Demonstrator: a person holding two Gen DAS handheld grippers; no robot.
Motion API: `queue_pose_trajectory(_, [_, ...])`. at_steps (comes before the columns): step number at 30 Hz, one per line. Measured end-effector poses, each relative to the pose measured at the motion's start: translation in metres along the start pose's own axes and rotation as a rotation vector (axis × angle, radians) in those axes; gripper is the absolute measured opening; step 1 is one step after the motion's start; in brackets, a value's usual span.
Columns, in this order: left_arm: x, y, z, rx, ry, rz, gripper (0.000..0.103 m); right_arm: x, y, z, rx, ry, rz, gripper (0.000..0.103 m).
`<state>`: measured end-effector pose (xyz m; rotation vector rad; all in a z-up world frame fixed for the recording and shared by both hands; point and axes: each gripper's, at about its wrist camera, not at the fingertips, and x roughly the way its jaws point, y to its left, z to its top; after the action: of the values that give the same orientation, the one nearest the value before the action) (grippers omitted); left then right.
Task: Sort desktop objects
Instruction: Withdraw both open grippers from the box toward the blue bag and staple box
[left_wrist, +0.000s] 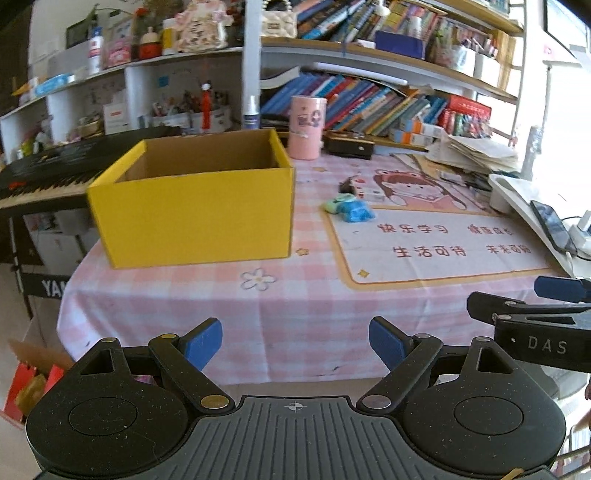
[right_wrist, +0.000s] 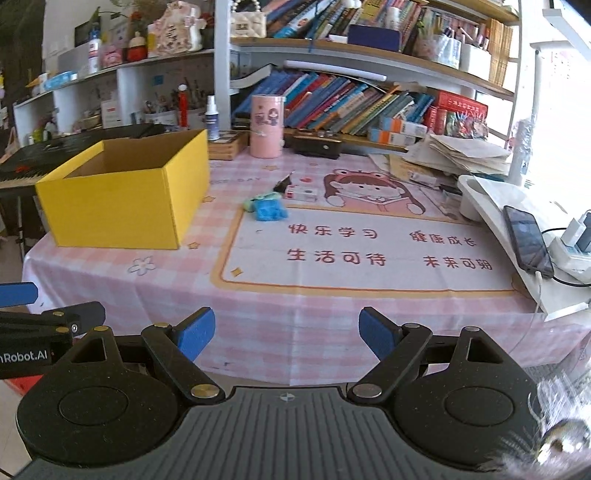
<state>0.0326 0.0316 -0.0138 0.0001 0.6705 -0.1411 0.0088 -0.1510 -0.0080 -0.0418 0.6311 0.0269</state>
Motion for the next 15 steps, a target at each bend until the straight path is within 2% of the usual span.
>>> queue_pose_trajectory(8, [0.025, -0.019, 0.013, 0.049, 0.024, -0.046, 0.089, 0.022, -0.018, 0.011, 0.014, 0.024, -0.017, 0.084])
queue_pose_trajectory(15, [0.052, -0.034, 0.027, 0.051, 0.049, -0.056, 0.089, 0.043, -0.033, 0.02, 0.019, 0.041, -0.027, 0.084])
